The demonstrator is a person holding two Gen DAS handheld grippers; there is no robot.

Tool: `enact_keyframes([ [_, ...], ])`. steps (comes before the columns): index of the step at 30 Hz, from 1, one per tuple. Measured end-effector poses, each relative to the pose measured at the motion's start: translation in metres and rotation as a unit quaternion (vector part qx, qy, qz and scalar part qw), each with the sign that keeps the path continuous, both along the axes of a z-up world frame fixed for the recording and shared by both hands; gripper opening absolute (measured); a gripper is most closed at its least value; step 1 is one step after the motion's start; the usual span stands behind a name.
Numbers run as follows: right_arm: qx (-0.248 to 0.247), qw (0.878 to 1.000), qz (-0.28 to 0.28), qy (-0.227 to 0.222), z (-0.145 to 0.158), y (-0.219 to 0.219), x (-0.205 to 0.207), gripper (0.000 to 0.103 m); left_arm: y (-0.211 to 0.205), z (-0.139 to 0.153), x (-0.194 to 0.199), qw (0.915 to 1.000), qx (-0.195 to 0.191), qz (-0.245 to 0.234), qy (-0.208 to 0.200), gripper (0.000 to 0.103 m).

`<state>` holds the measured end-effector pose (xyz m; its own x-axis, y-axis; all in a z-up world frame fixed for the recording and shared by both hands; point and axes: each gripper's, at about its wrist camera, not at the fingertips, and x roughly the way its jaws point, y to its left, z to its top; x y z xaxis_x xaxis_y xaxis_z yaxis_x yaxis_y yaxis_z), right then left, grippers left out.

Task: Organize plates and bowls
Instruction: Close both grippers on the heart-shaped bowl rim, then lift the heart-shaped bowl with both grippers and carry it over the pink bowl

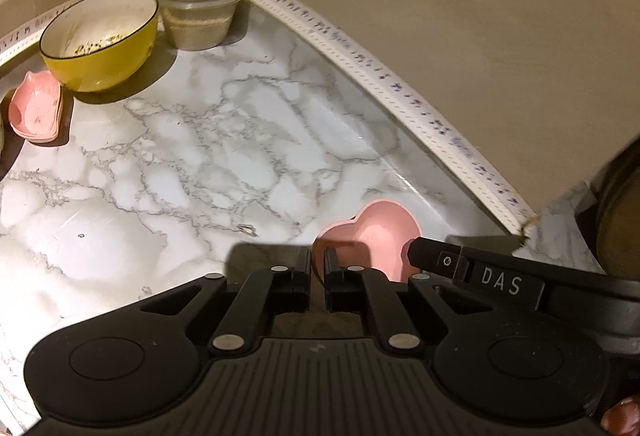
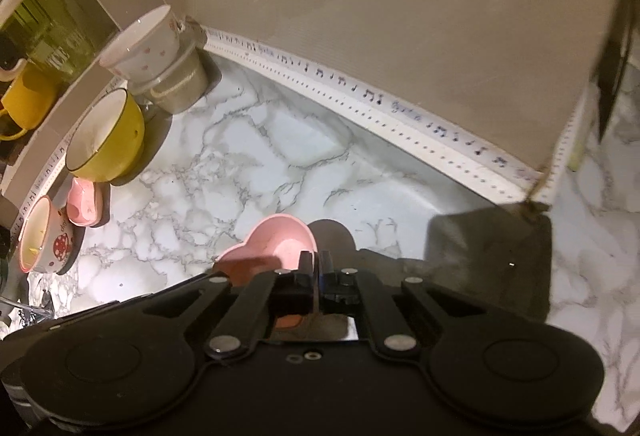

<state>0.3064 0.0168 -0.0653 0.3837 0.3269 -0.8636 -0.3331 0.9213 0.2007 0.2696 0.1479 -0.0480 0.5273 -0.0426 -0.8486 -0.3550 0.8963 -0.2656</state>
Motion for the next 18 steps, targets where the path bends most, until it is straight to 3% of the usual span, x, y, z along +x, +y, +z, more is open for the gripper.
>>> enact_keyframes([
  [10,0.013,0.999,-0.031,-0.028,0.038,-0.041,-0.038,0.002,-0.042,0.035,-0.029,0.9981,-0.001,-0.056,-0.025,0.006],
  [18,0.020,0.995,-0.076,-0.055,0.066,-0.087,-0.082,0.002,-0.083,0.054,-0.059,0.9917,-0.005,-0.121,-0.045,0.006],
])
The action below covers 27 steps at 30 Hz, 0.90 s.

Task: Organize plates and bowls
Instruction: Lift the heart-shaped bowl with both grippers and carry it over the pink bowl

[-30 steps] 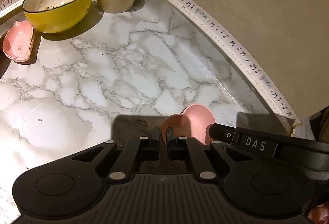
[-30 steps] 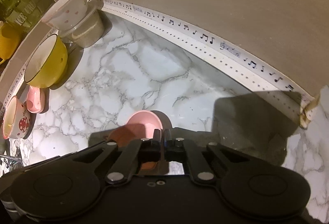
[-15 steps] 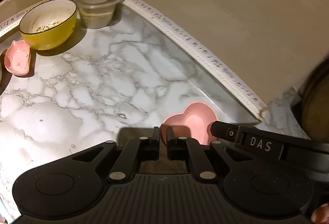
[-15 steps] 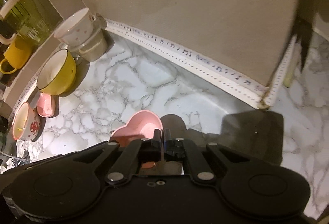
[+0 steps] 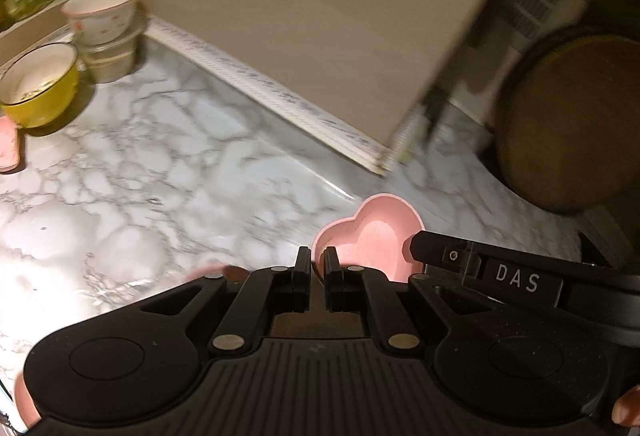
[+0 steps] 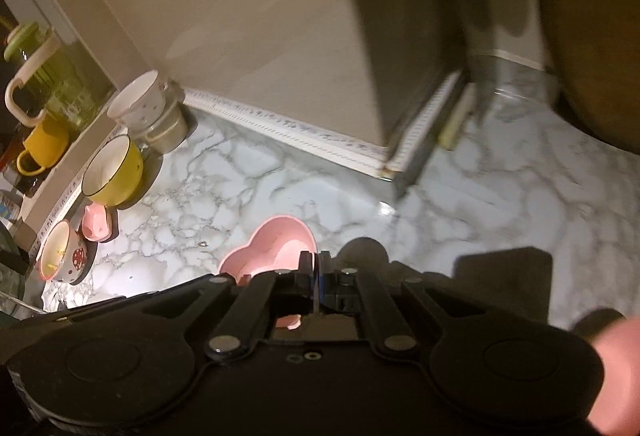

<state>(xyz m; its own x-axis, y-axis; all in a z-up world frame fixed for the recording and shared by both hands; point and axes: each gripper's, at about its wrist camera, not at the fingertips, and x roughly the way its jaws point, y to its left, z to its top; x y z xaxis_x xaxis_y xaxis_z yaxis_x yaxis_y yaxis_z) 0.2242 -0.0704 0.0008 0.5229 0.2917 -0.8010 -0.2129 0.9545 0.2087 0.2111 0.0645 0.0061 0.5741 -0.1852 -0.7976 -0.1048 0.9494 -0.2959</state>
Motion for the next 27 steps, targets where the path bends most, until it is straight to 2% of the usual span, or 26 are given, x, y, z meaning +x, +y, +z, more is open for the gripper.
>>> enact_keyframes([
  [12,0.004,0.995,-0.095,-0.033,0.026,-0.083,-0.071,0.002,-0.086,0.016,-0.029,0.9939,0.000,-0.110,-0.011,0.006],
  [21,0.006,0.987,-0.158,-0.038,0.029,-0.150,-0.101,0.002,-0.158,0.016,-0.035,0.9839,0.006,-0.178,-0.015,0.006],
  [27,0.012,0.982,-0.188,-0.031,0.023,-0.195,-0.105,0.002,-0.202,0.011,-0.028,0.9788,0.015,-0.204,-0.009,0.006],
])
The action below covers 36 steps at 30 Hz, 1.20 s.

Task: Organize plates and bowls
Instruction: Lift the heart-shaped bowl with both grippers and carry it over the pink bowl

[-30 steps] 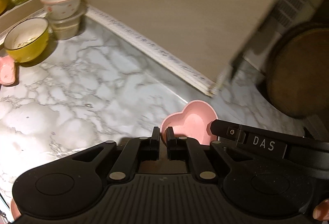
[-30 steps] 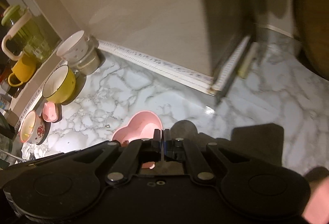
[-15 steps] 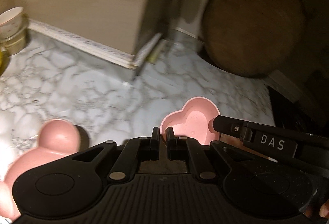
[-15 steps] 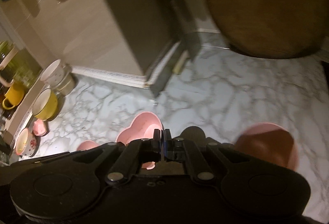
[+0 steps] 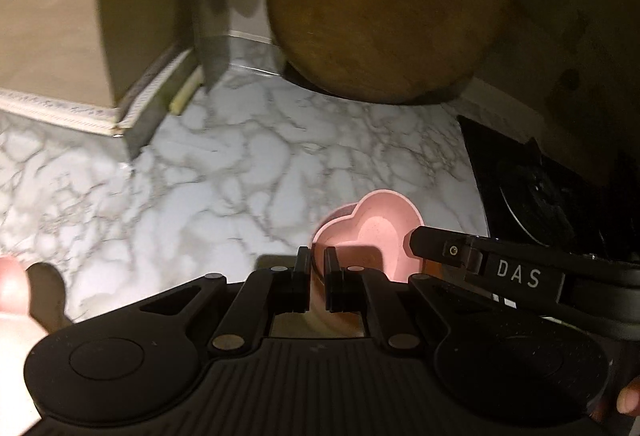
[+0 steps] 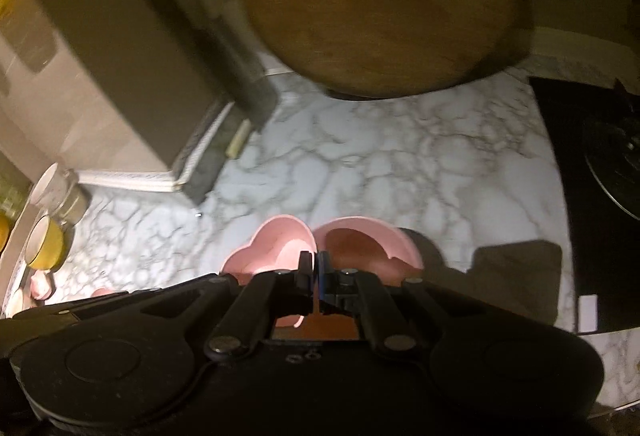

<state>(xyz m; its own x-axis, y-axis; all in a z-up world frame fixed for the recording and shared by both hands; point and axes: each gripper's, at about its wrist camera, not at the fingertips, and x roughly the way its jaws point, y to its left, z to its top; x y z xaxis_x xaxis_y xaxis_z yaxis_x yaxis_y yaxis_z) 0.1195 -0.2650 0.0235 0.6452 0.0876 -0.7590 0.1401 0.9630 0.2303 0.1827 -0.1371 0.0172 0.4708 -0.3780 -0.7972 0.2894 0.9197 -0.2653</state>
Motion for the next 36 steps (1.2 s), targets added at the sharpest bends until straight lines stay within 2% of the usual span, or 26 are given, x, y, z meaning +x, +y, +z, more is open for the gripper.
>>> enact_keyframes([
  [7,0.009,1.000,-0.001,0.023,-0.018,-0.031,0.010,0.002,-0.026,-0.020,0.009,0.9994,0.024,-0.009,0.025,0.006],
  [17,0.024,0.998,0.020,0.061,-0.044,-0.043,0.015,0.002,-0.033,-0.037,0.007,0.9982,0.044,-0.007,0.040,0.006],
  [36,0.009,0.996,0.043,0.074,-0.047,-0.041,0.019,0.003,-0.033,-0.041,0.007,0.9983,0.044,-0.003,0.040,0.006],
])
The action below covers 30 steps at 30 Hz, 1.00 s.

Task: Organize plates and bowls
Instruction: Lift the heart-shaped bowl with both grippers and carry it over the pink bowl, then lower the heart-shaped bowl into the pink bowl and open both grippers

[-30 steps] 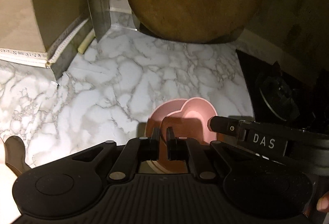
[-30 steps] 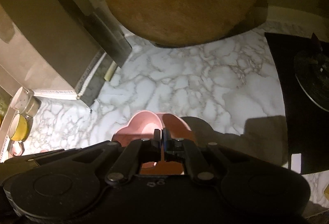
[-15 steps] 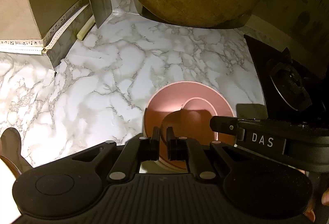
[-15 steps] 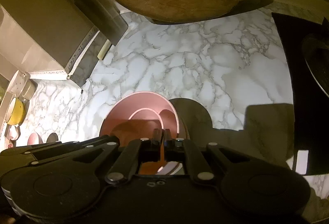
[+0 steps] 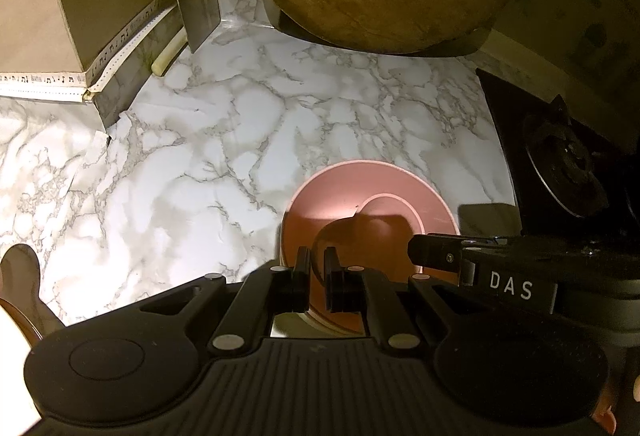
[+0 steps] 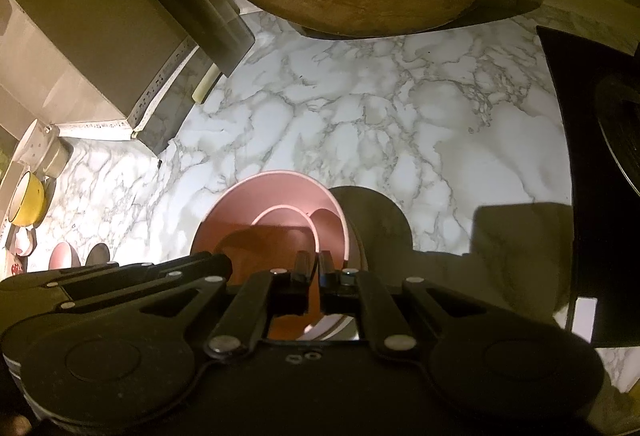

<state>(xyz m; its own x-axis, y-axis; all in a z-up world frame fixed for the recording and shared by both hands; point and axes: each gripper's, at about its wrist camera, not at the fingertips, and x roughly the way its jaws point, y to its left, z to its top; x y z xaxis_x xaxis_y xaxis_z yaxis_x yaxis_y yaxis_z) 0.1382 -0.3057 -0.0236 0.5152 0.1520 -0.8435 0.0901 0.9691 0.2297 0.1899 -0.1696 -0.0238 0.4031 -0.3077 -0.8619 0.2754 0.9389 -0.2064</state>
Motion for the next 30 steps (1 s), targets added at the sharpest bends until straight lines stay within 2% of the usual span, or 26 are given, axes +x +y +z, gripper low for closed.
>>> enact_keyframes([
  [11,-0.003,1.000,0.011,0.010,0.002,0.002,0.000,0.007,0.004,0.004,-0.004,0.9999,-0.008,-0.001,-0.007,0.008],
  [17,-0.009,1.000,0.013,-0.003,0.012,0.003,-0.004,0.017,0.009,0.012,-0.009,0.9997,-0.015,0.001,-0.018,0.012],
  [19,-0.012,1.000,0.015,-0.008,0.016,0.003,-0.006,0.020,0.010,0.016,-0.012,0.9996,-0.013,0.002,-0.023,0.017],
  [22,-0.011,1.000,0.021,-0.015,0.021,0.004,-0.011,0.030,0.014,0.022,-0.017,0.9993,-0.013,0.003,-0.036,0.027],
  [27,-0.027,0.999,0.020,-0.031,0.030,0.005,-0.021,0.057,0.022,0.031,-0.025,0.9986,-0.018,0.002,-0.050,0.028],
  [29,-0.026,0.999,0.018,-0.037,0.033,0.003,-0.026,0.065,0.025,0.035,-0.030,0.9981,-0.016,0.002,-0.060,0.033],
  [30,-0.027,0.999,0.018,-0.043,0.036,0.003,-0.028,0.073,0.026,0.037,-0.032,0.9977,-0.014,0.004,-0.066,0.041],
])
